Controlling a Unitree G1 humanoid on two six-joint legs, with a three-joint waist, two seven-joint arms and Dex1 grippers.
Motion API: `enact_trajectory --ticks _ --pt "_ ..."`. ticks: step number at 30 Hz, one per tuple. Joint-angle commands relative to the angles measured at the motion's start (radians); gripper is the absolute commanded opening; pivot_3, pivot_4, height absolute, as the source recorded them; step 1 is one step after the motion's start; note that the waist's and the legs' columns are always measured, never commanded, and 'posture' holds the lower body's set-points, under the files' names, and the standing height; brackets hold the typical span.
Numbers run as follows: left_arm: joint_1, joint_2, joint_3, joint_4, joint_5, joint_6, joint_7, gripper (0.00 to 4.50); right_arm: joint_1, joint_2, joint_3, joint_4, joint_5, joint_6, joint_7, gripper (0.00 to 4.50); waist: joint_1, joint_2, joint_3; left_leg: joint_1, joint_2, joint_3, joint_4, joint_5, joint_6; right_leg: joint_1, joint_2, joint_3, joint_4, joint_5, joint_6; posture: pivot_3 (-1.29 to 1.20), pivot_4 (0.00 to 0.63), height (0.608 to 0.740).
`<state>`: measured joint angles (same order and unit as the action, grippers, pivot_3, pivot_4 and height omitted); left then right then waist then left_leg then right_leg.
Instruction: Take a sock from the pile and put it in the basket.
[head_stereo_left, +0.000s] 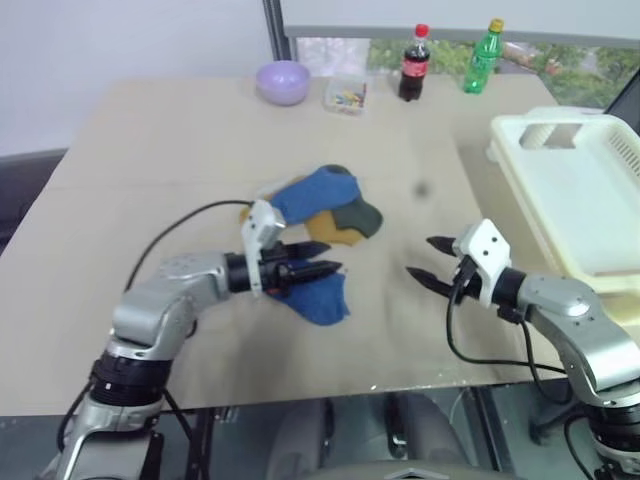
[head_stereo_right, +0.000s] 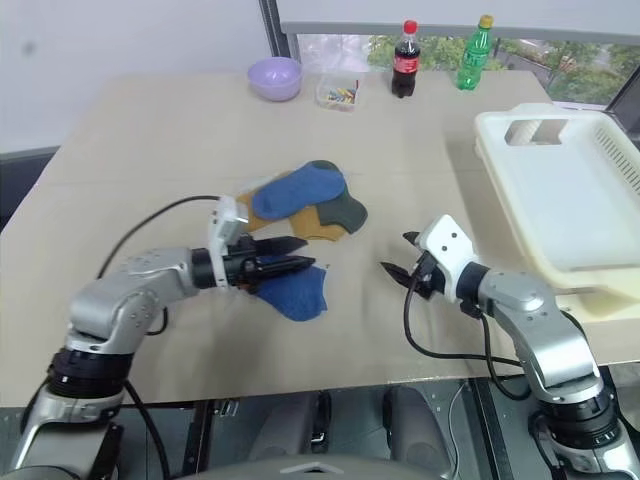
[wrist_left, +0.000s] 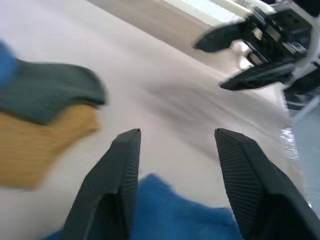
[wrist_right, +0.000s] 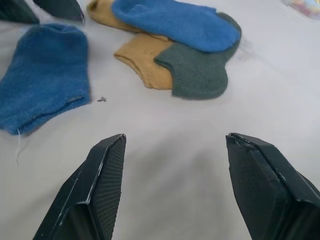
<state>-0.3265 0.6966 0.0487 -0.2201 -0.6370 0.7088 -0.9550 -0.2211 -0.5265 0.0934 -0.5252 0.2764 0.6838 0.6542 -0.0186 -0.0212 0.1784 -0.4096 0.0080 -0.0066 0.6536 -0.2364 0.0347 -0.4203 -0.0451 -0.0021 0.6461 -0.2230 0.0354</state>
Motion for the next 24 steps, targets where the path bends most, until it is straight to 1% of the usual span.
enact_trajectory --ticks 1,3,5,10,13,15,16,17,18,19,20,22,23,24 --pt "0.046 0.082 0.084 0.034 0.028 -0.042 -0.031 2.62 -0.098 0.068 0.084 0.017 0.036 0.044 0.002 3.27 -0.005 0.0 0.0 0.001 0.0 0.001 0.0 0.0 0.0 0.0 0.0 0.001 0.0 0.0 0.0 0.0 0.15 0.74" --pt "0.08 0.116 0.085 0.05 0.064 -0.075 -0.039 2.62 -0.134 0.085 0.133 0.057 0.044 0.045 0.04 3.27 0.002 0.0 0.0 0.0 0.0 0.001 0.0 0.0 0.0 0.0 0.0 0.0 0.0 0.0 0.0 0.0 0.15 0.74" --pt "0.109 0.124 0.083 0.064 0.098 -0.104 -0.024 2.62 -0.171 0.093 0.186 0.108 0.043 0.031 0.085 3.27 0.01 0.0 0.0 0.0 -0.001 0.0 0.0 0.0 0.0 0.0 -0.002 0.0 -0.001 0.0 0.0 0.0 0.15 0.74" --pt "0.153 0.101 0.061 0.082 0.179 -0.15 0.047 2.62 -0.267 0.152 0.286 0.315 -0.002 -0.023 0.129 3.27 0.015 0.0 0.0 -0.004 -0.003 -0.002 0.002 0.0 0.0 0.0 -0.004 -0.002 -0.003 0.0 0.0 0.0 0.15 0.74" --pt "0.164 0.076 0.032 0.093 0.216 -0.167 0.074 2.62 -0.297 0.158 0.338 0.424 -0.061 -0.07 0.142 3.27 0.013 0.0 0.0 -0.003 -0.003 -0.003 0.002 0.0 0.0 0.0 -0.004 -0.003 -0.002 0.0 0.0 0.0 0.15 0.74" --pt "0.163 0.055 0.023 0.096 0.218 -0.166 0.079 2.72 -0.306 0.152 0.36 0.475 -0.106 -0.109 0.136 2.73 0.013 0.0 0.0 -0.003 -0.003 -0.003 0.001 0.0 0.0 0.0 -0.004 -0.003 -0.002 0.0 0.0 0.0 0.15 0.74" --pt "0.165 0.047 0.019 0.098 0.219 -0.167 0.077 2.72 -0.309 0.151 0.366 0.491 -0.123 -0.128 0.135 2.53 0.012 0.0 -0.001 -0.003 -0.003 -0.003 0.001 0.0 0.0 0.0 -0.004 -0.003 -0.002 0.0 0.0 0.0 0.15 0.74" --pt "0.172 0.04 0.017 0.099 0.223 -0.167 0.08 2.31 -0.306 0.152 0.365 0.495 -0.127 -0.136 0.138 2.03 0.01 0.0 -0.001 -0.003 -0.003 -0.003 0.001 0.0 0.0 0.0 -0.004 -0.003 -0.001 0.001 0.0 0.0 0.15 0.74" --pt "0.181 0.038 0.018 0.095 0.225 -0.166 0.08 2.19 -0.303 0.151 0.362 0.491 -0.127 -0.141 0.144 1.6 0.01 0.0 -0.002 -0.002 -0.003 -0.002 0.001 0.0 0.0 0.0 -0.004 -0.002 -0.001 0.001 0.0 0.0 0.15 0.74" --pt "0.198 0.036 0.028 0.077 0.213 -0.153 0.081 1.87 -0.297 0.145 0.361 0.479 -0.124 -0.147 0.156 1.16 0.009 0.0 -0.002 -0.002 -0.003 -0.002 0.001 0.0 0.0 0.0 -0.004 -0.002 -0.001 0.001 0.0 0.0 0.15 0.74" --pt "0.213 0.035 0.039 0.06 0.201 -0.14 0.082 1.51 -0.293 0.14 0.359 0.469 -0.123 -0.15 0.166 0.84 0.008 0.0 -0.002 -0.002 -0.003 -0.002 0.001 0.0 0.0 0.0 -0.004 -0.002 -0.001 0.001 0.0 0.0 0.15 0.74" --pt "0.255 0.027 0.07 0.005 0.172 -0.116 0.099 0.75 -0.29 0.128 0.358 0.456 -0.133 -0.161 0.173 0.06 0.007 0.0 -0.002 -0.001 -0.003 -0.002 0.001 0.0 0.0 0.001 -0.004 -0.002 0.0 0.001 0.0 0.0 0.15 0.74" --pt "0.277 0.021 0.086 -0.033 0.155 -0.098 0.115 0.31 -0.291 0.12 0.355 0.451 -0.138 -0.165 0.178 0.0 0.007 0.0 -0.002 -0.001 -0.003 -0.002 0.001 0.0 0.0 0.001 -0.005 -0.002 0.0 0.001 0.0 0.0 0.15 0.74" --pt "0.298 0.013 0.097 -0.071 0.144 -0.083 0.134 0.1 -0.293 0.112 0.351 0.447 -0.139 -0.166 0.183 0.0 0.007 0.0 -0.002 -0.001 -0.003 -0.002 0.001 0.0 0.0 0.001 -0.006 -0.002 0.0 0.001 0.0 0.0 0.15 0.74"
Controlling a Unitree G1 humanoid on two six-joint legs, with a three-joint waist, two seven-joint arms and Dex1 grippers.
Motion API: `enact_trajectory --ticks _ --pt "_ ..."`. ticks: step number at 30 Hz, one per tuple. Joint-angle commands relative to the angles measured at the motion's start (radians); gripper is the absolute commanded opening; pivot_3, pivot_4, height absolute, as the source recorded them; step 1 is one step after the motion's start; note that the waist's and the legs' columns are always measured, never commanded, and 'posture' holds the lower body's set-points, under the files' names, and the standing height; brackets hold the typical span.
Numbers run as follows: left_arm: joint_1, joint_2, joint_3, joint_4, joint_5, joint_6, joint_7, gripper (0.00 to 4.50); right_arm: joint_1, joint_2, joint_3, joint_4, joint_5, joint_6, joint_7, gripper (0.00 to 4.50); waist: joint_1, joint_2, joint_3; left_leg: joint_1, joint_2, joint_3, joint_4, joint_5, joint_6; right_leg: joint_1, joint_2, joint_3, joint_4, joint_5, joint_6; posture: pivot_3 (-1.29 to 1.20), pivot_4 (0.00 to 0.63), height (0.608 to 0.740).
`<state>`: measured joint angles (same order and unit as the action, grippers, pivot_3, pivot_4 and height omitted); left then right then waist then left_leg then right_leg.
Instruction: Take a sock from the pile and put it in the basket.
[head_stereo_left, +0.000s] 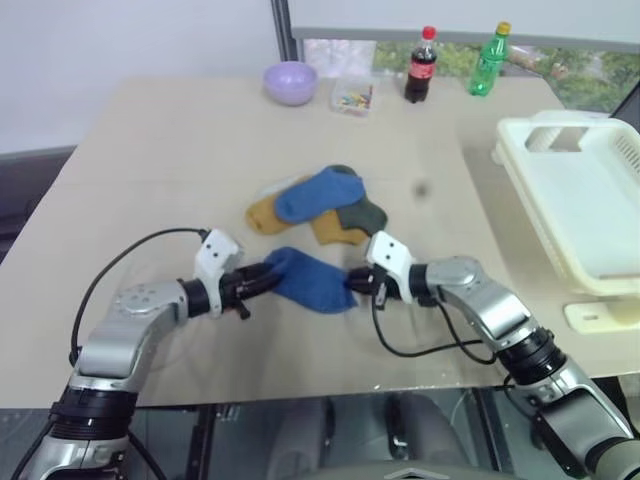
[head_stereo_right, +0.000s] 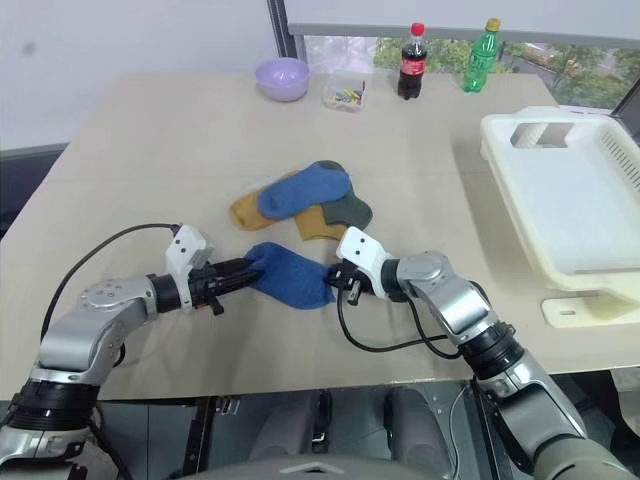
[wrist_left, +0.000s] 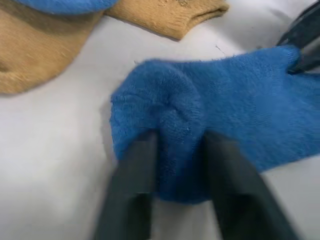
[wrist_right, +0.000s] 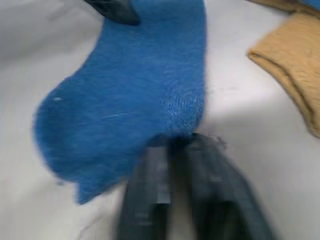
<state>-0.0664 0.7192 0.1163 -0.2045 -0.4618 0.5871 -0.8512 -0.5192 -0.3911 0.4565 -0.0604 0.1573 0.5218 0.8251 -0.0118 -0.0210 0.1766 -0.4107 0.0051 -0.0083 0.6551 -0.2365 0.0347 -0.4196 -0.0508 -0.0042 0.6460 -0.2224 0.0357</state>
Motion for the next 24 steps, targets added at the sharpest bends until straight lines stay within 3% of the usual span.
enact_trajectory --ticks 1,7,12,14,16,17,19,21,24 --pt "0.056 -0.02 0.037 -0.126 -0.045 0.06 0.054 0.1 0.002 -0.032 -0.017 -0.021 -0.023 -0.006 0.017 0.0 0.001 0.0 0.0 0.0 0.0 0.0 0.0 0.0 0.0 0.0 0.0 0.0 0.0 0.0 0.0 0.0 0.15 0.74" --pt "0.159 -0.111 0.055 -0.386 -0.144 0.21 0.22 0.1 -0.004 -0.156 -0.02 -0.07 -0.039 -0.027 0.113 0.0 0.01 0.0 0.0 -0.002 -0.001 -0.002 0.001 0.0 0.0 0.0 -0.005 -0.001 -0.001 0.0 0.0 0.0 0.15 0.74" --pt "0.212 -0.164 0.016 -0.506 -0.131 0.264 0.346 0.1 -0.022 -0.228 -0.012 -0.085 -0.055 -0.061 0.186 0.0 0.008 0.0 0.0 0.0 0.0 -0.003 0.001 0.0 0.0 0.002 -0.004 -0.001 0.0 0.0 0.0 0.0 0.15 0.74" --pt "0.235 -0.199 0.002 -0.527 -0.144 0.269 0.374 0.69 -0.035 -0.221 -0.016 -0.073 -0.024 -0.045 0.226 0.0 0.005 0.0 0.0 0.001 0.0 -0.002 0.001 0.0 0.0 0.003 -0.003 -0.001 0.0 0.0 0.0 0.0 0.15 0.74" --pt "0.243 -0.209 -0.006 -0.531 -0.131 0.263 0.391 1.62 -0.037 -0.216 -0.023 -0.069 -0.011 -0.035 0.242 0.6 0.004 0.0 0.0 0.002 0.0 -0.001 0.001 0.0 0.0 0.003 -0.003 -0.001 -0.001 0.0 0.0 0.0 0.15 0.74" --pt "0.244 -0.213 -0.004 -0.532 -0.117 0.256 0.408 1.81 -0.032 -0.216 -0.03 -0.068 -0.031 -0.054 0.219 0.75 0.004 0.0 0.0 0.002 0.0 -0.001 0.001 0.0 0.0 0.003 -0.002 -0.001 -0.001 0.0 0.0 0.0 0.15 0.74" --pt "0.246 -0.225 0.014 -0.525 -0.108 0.233 0.427 2.75 -0.021 -0.206 -0.068 -0.08 -0.036 -0.038 0.168 1.67 0.004 0.0 0.0 0.002 0.0 -0.001 0.001 0.0 0.0 0.003 0.0 -0.001 0.0 0.0 0.0 0.0 0.15 0.74" --pt "0.25 -0.214 0.04 -0.516 -0.121 0.214 0.403 3.28 0.0 -0.219 -0.113 -0.135 0.009 0.034 0.166 2.02 0.007 0.0 0.0 0.002 0.0 -0.001 0.001 0.0 0.0 0.003 0.0 -0.001 0.0 0.0 0.0 0.0 0.15 0.74" --pt "0.25 -0.192 0.08 -0.5 -0.14 0.195 0.368 3.28 0.046 -0.255 -0.161 -0.233 0.07 0.135 0.178 2.02 0.011 0.0 0.0 0.001 0.0 -0.001 0.001 0.0 0.0 0.003 -0.001 -0.001 -0.001 0.0 0.0 0.0 0.15 0.74"
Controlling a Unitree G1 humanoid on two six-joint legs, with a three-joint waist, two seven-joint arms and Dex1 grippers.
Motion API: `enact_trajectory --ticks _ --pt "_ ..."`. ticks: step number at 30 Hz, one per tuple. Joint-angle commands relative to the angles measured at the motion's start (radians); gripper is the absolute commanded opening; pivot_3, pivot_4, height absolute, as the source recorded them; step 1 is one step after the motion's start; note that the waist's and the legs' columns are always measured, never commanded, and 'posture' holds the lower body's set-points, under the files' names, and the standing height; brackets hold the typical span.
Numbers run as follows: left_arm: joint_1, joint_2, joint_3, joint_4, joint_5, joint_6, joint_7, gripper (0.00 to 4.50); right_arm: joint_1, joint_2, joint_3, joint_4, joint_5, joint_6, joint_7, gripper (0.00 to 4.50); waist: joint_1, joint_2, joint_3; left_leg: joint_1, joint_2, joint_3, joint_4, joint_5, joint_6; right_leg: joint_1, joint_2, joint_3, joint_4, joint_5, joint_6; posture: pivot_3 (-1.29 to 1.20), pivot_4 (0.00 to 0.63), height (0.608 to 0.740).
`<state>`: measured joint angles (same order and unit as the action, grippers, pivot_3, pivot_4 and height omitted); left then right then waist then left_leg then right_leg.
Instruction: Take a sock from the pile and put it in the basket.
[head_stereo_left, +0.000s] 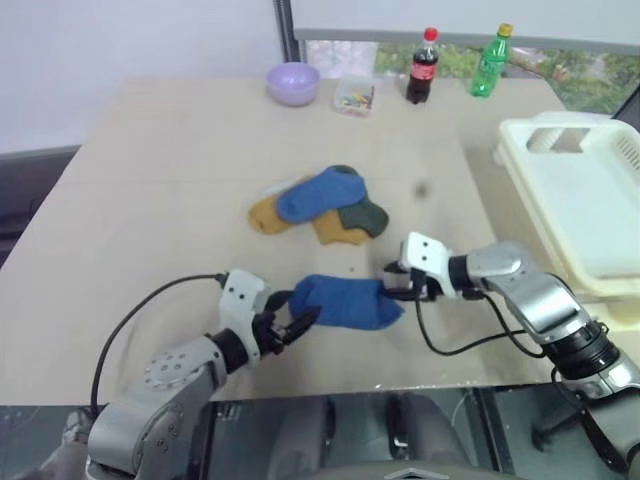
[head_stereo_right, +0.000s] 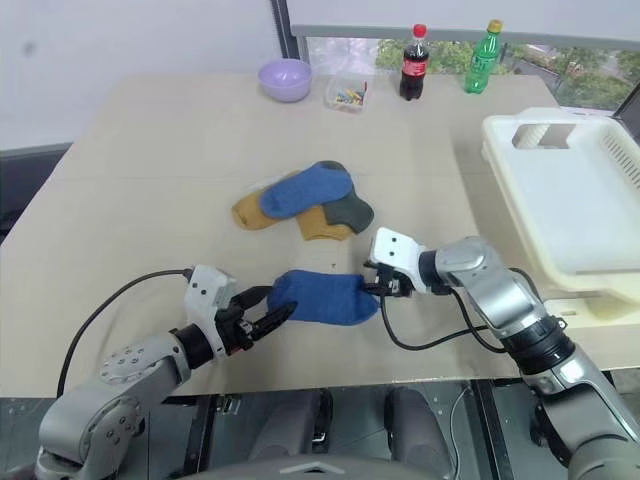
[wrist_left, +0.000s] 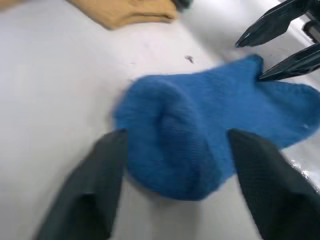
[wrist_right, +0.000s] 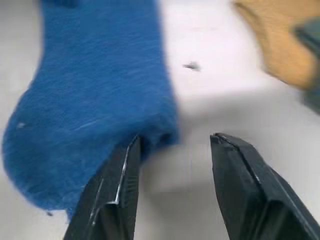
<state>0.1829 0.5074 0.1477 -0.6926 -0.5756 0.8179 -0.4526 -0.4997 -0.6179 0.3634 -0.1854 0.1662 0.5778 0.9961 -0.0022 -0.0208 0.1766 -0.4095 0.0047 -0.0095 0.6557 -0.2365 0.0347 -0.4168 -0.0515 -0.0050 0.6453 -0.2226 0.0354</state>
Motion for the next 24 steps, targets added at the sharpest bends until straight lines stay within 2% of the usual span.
enact_trajectory --ticks 1,7,12,13,14,17,20,21,22,24 --pt "-0.006 0.027 0.059 -0.005 -0.035 -0.038 -0.044 3.28 0.046 -0.037 -0.08 -0.139 0.08 0.111 0.005 2.02 0.002 0.0 0.0 0.0 0.0 0.0 0.0 0.0 0.0 0.0 0.0 0.0 0.0 0.0 0.0 0.0 0.15 0.74" --pt "-0.055 0.092 0.036 0.067 -0.003 -0.053 -0.101 3.28 0.124 -0.037 -0.092 -0.224 0.136 0.214 -0.038 2.02 0.008 0.0 0.0 0.001 0.0 0.0 0.0 0.0 0.0 0.0 0.0 0.0 0.0 -0.001 -0.002 0.0 0.15 0.74" --pt "-0.085 0.107 -0.056 0.149 0.079 -0.097 -0.112 3.28 0.145 -0.002 -0.039 -0.187 0.113 0.223 -0.085 2.02 0.008 0.0 0.0 0.002 0.0 0.001 0.0 0.0 0.0 0.001 0.002 0.001 0.0 -0.001 -0.002 0.0 0.15 0.74" --pt "-0.089 0.1 -0.065 0.162 0.084 -0.104 -0.112 2.79 0.147 0.001 -0.026 -0.174 0.097 0.212 -0.096 2.02 0.008 0.0 0.0 0.001 0.0 0.001 0.0 0.0 0.0 0.001 0.002 0.0 0.0 -0.001 -0.002 0.0 0.15 0.74" --pt "-0.095 0.095 -0.075 0.172 0.088 -0.107 -0.112 2.78 0.142 0.01 -0.023 -0.153 0.086 0.208 -0.113 2.02 0.009 0.0 0.0 0.001 0.0 0.001 0.0 0.0 0.0 0.001 0.002 0.0 -0.001 -0.001 -0.001 0.0 0.15 0.74" --pt "-0.098 0.076 -0.083 0.178 0.076 -0.108 -0.115 1.73 0.125 0.009 -0.034 -0.118 0.076 0.198 -0.127 1.29 0.009 -0.001 -0.001 0.004 0.0 0.001 0.0 0.0 0.0 0.003 0.001 0.001 -0.001 0.0 0.0 0.0 0.15 0.74" --pt "-0.088 0.042 -0.084 0.148 0.051 -0.091 -0.095 0.65 0.104 -0.043 -0.042 -0.089 0.053 0.153 -0.096 0.2 0.01 -0.001 -0.001 0.006 0.0 0.002 0.0 0.0 0.0 0.005 0.001 0.002 0.0 -0.002 -0.003 0.0 0.15 0.74" --pt "-0.085 0.037 -0.089 0.139 0.052 -0.088 -0.091 0.27 0.102 -0.054 -0.042 -0.082 0.05 0.142 -0.088 0.0 0.012 -0.001 -0.001 0.007 0.0 0.003 0.0 0.0 0.0 0.005 0.001 0.002 0.0 -0.002 -0.003 0.0 0.15 0.74" --pt "-0.082 0.029 -0.094 0.13 0.059 -0.085 -0.078 0.02 0.099 -0.066 -0.04 -0.079 0.051 0.128 -0.074 0.0 0.015 -0.001 -0.001 0.007 0.0 0.003 0.0 0.0 0.0 0.005 0.001 0.002 -0.001 -0.002 -0.003 0.0 0.15 0.74" --pt "-0.076 0.015 -0.095 0.12 0.065 -0.078 -0.053 0.02 0.093 -0.081 -0.029 -0.074 0.051 0.101 -0.052 0.0 0.017 -0.001 -0.001 0.006 0.0 0.002 0.0 0.0 0.0 0.006 0.001 0.001 -0.001 -0.002 -0.003 0.0 0.15 0.74"
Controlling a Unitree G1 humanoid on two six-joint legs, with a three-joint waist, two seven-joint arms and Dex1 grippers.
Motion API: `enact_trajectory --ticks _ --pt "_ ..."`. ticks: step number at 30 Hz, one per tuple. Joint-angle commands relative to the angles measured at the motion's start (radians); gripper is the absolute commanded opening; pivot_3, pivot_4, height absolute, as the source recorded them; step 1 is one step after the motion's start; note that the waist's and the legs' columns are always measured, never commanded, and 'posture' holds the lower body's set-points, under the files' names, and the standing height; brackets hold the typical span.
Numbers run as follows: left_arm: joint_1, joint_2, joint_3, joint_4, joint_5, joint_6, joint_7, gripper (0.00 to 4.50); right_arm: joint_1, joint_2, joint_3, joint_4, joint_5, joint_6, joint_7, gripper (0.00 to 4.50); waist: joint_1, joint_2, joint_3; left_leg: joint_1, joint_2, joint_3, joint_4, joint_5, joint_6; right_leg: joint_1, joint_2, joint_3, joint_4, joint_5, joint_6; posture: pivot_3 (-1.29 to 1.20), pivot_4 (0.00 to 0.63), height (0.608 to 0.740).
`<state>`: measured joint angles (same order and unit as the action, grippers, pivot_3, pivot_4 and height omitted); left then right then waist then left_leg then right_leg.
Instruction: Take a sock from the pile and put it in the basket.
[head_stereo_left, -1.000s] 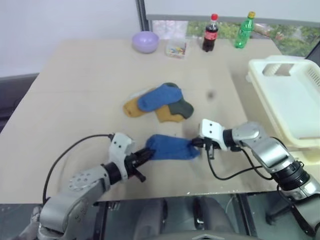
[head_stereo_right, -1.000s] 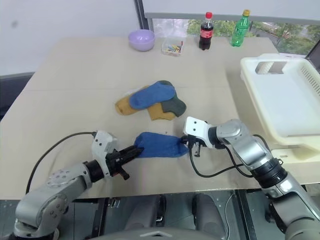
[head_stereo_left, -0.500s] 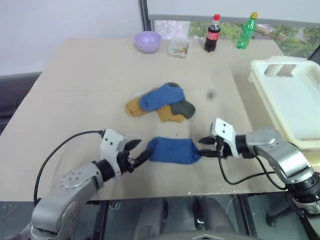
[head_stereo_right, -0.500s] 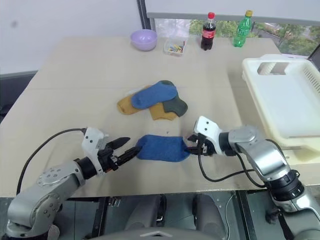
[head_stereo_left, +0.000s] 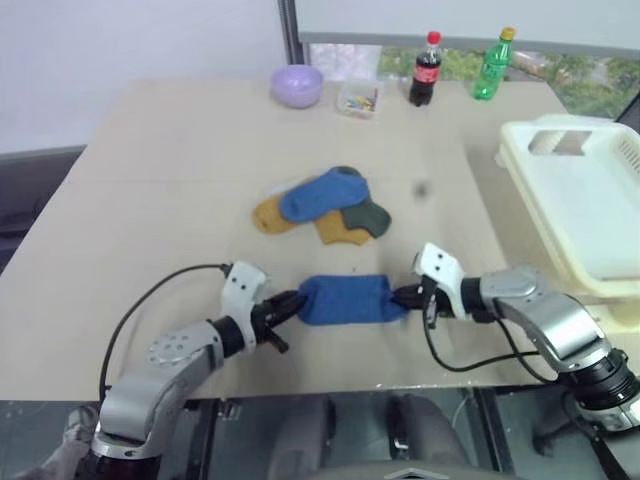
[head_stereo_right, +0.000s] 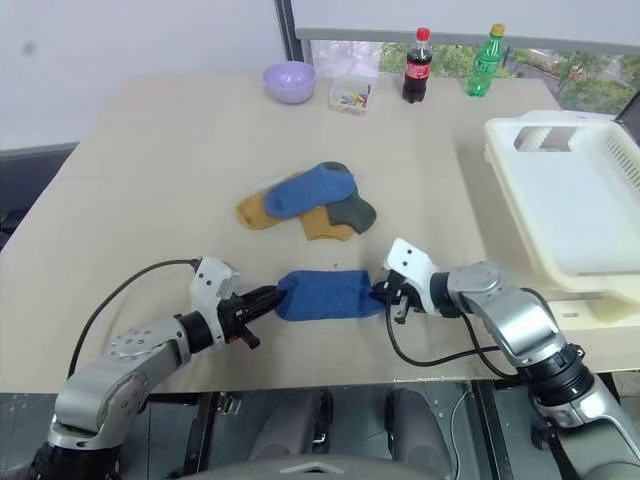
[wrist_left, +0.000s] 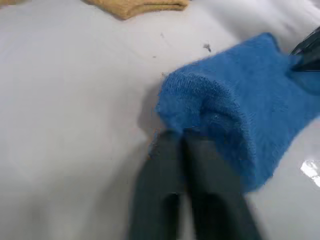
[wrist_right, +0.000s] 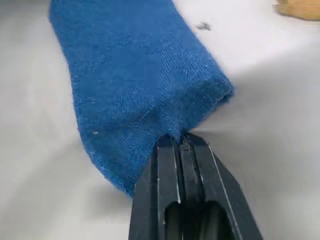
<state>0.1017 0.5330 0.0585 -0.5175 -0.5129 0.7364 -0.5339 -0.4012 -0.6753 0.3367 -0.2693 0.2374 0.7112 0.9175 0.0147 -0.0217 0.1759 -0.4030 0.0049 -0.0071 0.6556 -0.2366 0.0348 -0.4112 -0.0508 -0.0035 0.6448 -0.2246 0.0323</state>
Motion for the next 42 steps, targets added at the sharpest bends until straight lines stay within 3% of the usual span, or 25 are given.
enact_trajectory --ticks 1,2,4,5,6,9,10,14,17,21,24,30,42 --pt "0.008 -0.017 -0.001 -0.057 0.0 0.003 0.035 0.02 -0.01 -0.027 0.005 0.015 -0.014 -0.04 0.046 0.0 -0.001 0.0 0.0 0.0 0.0 0.0 0.0 0.0 0.0 0.0 0.0 0.0 0.0 0.0 0.0 0.0 0.15 0.74" --pt "0.01 -0.019 0.002 -0.057 -0.003 0.002 0.036 0.44 -0.013 -0.026 0.011 0.017 -0.011 -0.048 0.059 0.0 -0.001 0.0 0.0 0.0 0.0 0.0 0.0 0.0 0.0 0.0 0.0 0.0 0.0 0.0 0.0 0.0 0.15 0.74" --pt "0.012 -0.02 0.009 -0.054 -0.008 -0.009 0.031 0.82 -0.015 -0.015 0.012 0.018 0.0 -0.05 0.071 0.0 -0.002 0.0 0.0 0.0 0.0 0.0 0.0 0.0 0.0 0.0 0.0 0.0 0.0 0.0 0.001 0.0 0.15 0.74" --pt "0.014 -0.019 0.014 -0.051 -0.007 -0.015 0.03 1.29 -0.016 -0.011 0.013 0.017 -0.003 -0.059 0.071 0.68 -0.002 0.0 0.0 0.0 0.0 0.0 0.0 0.0 0.0 0.0 0.0 0.0 0.0 0.0 0.001 0.0 0.15 0.74" --pt "0.02 -0.015 0.025 -0.045 -0.001 -0.027 0.03 1.68 -0.014 -0.011 0.014 0.011 -0.015 -0.079 0.067 0.92 -0.002 0.0 0.0 0.0 0.0 0.0 0.0 0.0 0.0 0.0 0.0 0.0 0.0 0.0 0.001 0.0 0.15 0.74" --pt "0.032 -0.013 0.08 -0.012 0.003 -0.118 -0.002 3.0 -0.012 -0.017 -0.026 -0.029 -0.002 -0.111 0.07 2.34 -0.003 0.0 0.0 0.0 0.0 0.0 0.0 0.0 0.0 0.0 0.0 0.0 0.0 0.0 0.0 0.0 0.15 0.74" --pt "0.034 -0.012 0.105 -0.002 -0.003 -0.152 -0.022 3.47 -0.02 -0.015 -0.052 -0.046 0.029 -0.101 0.081 2.43 -0.003 0.0 0.0 0.0 0.001 0.0 0.0 0.0 0.0 0.0 0.0 0.0 0.0 0.0 0.0 0.0 0.15 0.74" --pt "0.029 -0.014 0.187 0.026 -0.042 -0.227 -0.074 3.47 -0.11 0.046 -0.126 -0.04 0.093 -0.109 0.06 2.43 -0.006 0.0 0.0 0.0 0.001 0.001 0.0 0.0 0.0 -0.001 0.0 0.001 0.0 0.0 0.0 0.0 0.15 0.74" --pt "0.007 -0.012 0.209 0.048 -0.034 -0.242 -0.067 3.47 -0.215 0.139 -0.101 0.08 0.018 -0.179 -0.024 2.43 -0.006 0.0 0.0 0.001 0.001 0.001 0.0 0.0 0.0 0.0 0.0 0.001 0.0 0.0 0.0 0.0 0.15 0.74" --pt "-0.029 -0.024 0.202 0.055 -0.028 -0.232 -0.029 3.47 -0.337 0.24 0.001 0.332 -0.168 -0.379 -0.117 2.43 -0.004 0.0 0.0 0.001 0.001 0.001 0.0 0.0 0.0 0.0 0.001 0.001 0.001 0.001 0.001 0.0 0.15 0.74" --pt "-0.024 -0.02 0.207 0.043 -0.013 -0.233 -0.006 3.47 -0.48 0.421 0.065 0.658 -0.264 -0.537 -0.215 2.43 -0.014 0.0 0.0 0.0 0.0 0.002 -0.001 0.0 0.0 -0.001 0.001 0.002 0.001 0.002 0.003 0.0 0.15 0.74" --pt "0.002 -0.001 0.219 -0.004 -0.002 -0.229 0.024 3.47 -0.655 0.601 0.095 1.072 -0.392 -0.781 -0.344 2.43 -0.029 0.001 0.001 0.001 0.0 0.003 -0.005 0.0 -0.001 -0.003 0.001 0.003 0.001 0.002 0.003 0.0 0.15 0.74" --pt "0.03 0.001 0.255 -0.08 -0.016 -0.188 0.08 3.47 -0.743 0.728 0.072 1.394 -0.521 -0.972 -0.499 2.43 -0.039 0.001 0.001 0.002 0.0 0.001 -0.008 0.001 -0.004 -0.003 -0.004 0.002 0.001 0.002 0.002 0.0 0.15 0.74"
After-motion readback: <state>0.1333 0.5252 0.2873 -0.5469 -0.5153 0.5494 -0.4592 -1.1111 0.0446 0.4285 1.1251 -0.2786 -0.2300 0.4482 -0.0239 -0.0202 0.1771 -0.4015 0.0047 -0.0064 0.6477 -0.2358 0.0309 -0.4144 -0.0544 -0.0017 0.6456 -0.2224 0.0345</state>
